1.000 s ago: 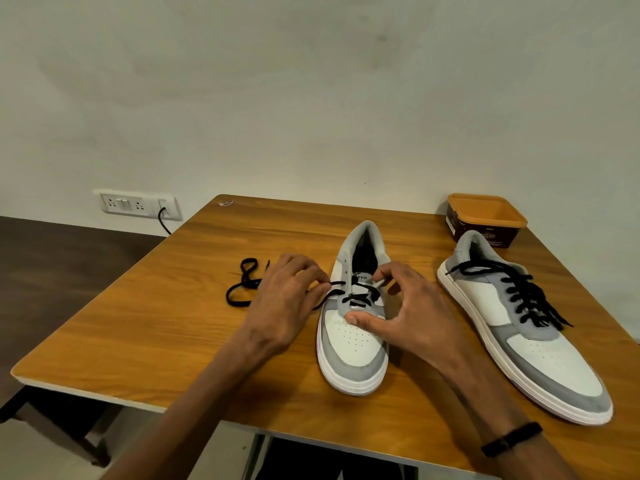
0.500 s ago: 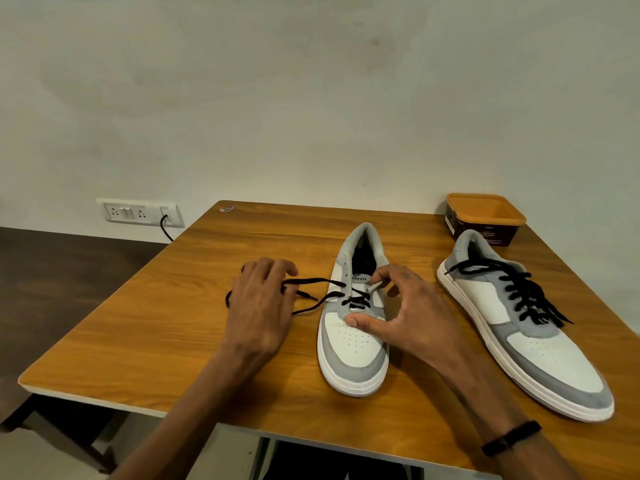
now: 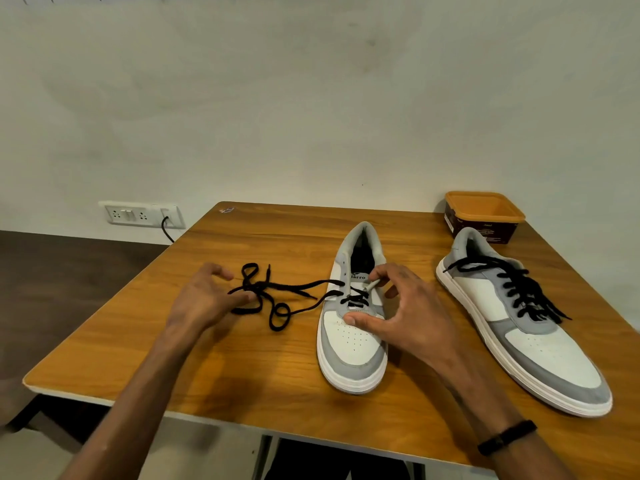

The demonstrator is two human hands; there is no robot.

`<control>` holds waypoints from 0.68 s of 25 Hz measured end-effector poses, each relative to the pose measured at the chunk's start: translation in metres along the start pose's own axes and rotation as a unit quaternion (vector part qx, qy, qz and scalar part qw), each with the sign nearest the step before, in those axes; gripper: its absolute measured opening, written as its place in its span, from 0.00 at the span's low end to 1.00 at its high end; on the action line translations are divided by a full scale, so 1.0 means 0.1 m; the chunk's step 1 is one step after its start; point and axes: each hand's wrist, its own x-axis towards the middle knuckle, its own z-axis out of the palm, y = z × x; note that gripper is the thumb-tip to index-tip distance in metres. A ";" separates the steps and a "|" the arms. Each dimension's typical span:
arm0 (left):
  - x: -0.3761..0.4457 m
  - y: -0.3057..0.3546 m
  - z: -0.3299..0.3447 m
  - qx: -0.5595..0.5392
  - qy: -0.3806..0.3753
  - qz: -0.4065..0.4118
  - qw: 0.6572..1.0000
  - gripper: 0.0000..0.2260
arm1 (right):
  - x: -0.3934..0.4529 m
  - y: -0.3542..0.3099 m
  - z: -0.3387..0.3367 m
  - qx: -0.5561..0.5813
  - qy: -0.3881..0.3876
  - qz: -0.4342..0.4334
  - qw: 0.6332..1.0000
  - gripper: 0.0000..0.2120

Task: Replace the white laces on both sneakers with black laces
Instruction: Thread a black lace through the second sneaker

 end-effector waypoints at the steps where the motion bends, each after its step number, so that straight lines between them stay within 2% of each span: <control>1: 0.04 -0.07 -0.12 -0.008 0.004 -0.034 0.999 0.18 | 0.00 0.01 0.01 0.006 0.004 0.001 1.000 0.39; 2: 0.05 -0.12 -0.21 -0.047 0.000 -0.049 0.998 0.18 | -0.01 0.01 0.02 0.010 0.010 0.001 1.000 0.39; 3: 0.03 -0.13 -0.28 -0.101 -0.040 -0.050 0.993 0.20 | -0.01 0.01 0.03 0.011 0.016 0.002 1.000 0.38; 5: -0.08 -0.03 -0.33 -0.165 -0.180 -0.008 0.970 0.20 | -0.01 0.00 0.04 0.011 0.017 0.006 1.000 0.38; 7: -0.25 0.17 -0.21 -0.124 -0.284 0.081 0.947 0.15 | -0.01 0.01 0.06 0.010 0.016 0.009 1.000 0.38; 9: -0.41 0.35 0.08 -0.039 -0.313 0.167 0.934 0.12 | 0.00 0.01 0.07 0.010 0.019 0.008 1.000 0.38; 11: -0.51 0.40 0.41 0.020 -0.271 0.236 0.933 0.10 | 0.00 0.01 0.07 0.008 0.022 0.006 1.000 0.38; 15: -0.56 0.36 0.66 0.064 -0.067 0.302 0.949 0.12 | -0.01 0.01 0.08 0.013 0.020 0.011 1.000 0.38; 17: -0.57 0.34 0.74 0.067 -0.037 0.332 0.940 0.14 | 0.00 0.01 0.09 0.013 0.020 0.010 1.000 0.39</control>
